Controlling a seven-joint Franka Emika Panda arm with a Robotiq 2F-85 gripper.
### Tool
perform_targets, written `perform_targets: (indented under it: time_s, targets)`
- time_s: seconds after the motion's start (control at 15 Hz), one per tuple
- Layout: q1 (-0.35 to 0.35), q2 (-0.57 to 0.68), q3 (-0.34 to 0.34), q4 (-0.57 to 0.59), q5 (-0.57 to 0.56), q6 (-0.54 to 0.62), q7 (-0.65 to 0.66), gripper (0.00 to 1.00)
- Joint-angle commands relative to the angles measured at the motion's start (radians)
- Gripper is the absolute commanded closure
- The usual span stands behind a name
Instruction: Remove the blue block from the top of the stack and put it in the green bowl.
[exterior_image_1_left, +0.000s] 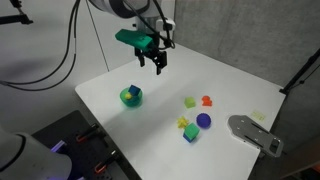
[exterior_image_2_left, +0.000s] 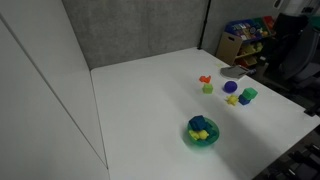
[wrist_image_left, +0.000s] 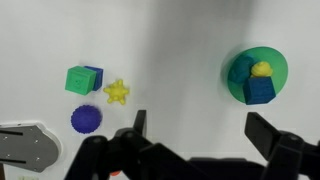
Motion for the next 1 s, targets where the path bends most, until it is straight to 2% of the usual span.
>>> perform_targets:
  time_s: [0.0,0.13,0.53,0.73,0.8,0.93]
  targets:
    - [0.012,-0.093,-0.013,0.037,0.044,-0.127,-0.074,0.0]
    - [0.014,-0.124,-0.009,0.052,0.037,-0.164,-0.056,0.0]
    - [0.0,-0.174,0.024,0.063,-0.009,-0.165,0.2,0.0]
    - [0.001,-0.169,0.034,0.067,-0.02,-0.182,0.243,0.0]
    - [0.007,-0.169,0.022,0.049,0.002,-0.148,0.202,0.0]
    - [0.008,-0.167,0.023,0.047,0.001,-0.15,0.206,0.0]
